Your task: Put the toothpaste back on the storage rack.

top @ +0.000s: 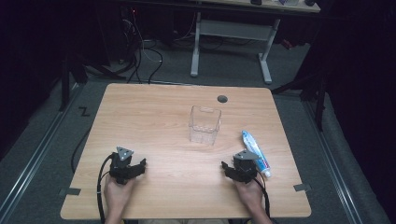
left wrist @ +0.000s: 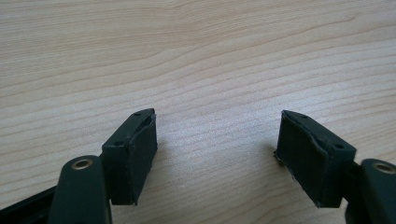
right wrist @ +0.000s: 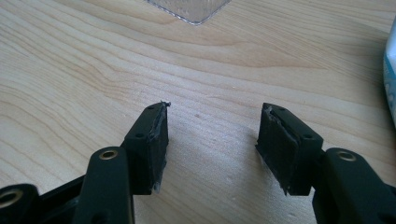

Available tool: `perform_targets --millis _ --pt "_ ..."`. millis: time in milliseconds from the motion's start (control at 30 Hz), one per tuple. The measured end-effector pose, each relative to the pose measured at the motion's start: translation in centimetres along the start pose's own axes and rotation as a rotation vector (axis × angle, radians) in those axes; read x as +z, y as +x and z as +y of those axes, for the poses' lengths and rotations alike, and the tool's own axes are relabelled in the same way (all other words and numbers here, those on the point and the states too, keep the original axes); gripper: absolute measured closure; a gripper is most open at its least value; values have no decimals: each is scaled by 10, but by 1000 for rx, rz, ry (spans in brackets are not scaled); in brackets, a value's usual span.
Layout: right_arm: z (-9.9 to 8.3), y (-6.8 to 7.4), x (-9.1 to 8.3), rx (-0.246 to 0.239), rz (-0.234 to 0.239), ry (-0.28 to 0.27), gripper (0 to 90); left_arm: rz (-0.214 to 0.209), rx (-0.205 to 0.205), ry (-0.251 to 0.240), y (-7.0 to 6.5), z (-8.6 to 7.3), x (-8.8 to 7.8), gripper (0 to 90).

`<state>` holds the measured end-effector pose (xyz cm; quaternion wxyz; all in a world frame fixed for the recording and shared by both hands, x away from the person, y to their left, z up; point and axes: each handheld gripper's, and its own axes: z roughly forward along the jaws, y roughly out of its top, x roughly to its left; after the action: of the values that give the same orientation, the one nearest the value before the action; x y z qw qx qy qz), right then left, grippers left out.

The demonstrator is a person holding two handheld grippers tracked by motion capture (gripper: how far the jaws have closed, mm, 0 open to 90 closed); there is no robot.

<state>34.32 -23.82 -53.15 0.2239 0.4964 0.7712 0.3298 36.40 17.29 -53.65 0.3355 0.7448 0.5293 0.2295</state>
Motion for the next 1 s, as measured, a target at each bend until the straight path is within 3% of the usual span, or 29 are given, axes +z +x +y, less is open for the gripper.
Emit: perform_targets --millis 700,1000 --pt "0 1 0 1 -3 0 432 -6 9 3 0 0 0 269" --pt "0 3 0 18 -29 -3 467 -8 10 4 0 0 0 263"
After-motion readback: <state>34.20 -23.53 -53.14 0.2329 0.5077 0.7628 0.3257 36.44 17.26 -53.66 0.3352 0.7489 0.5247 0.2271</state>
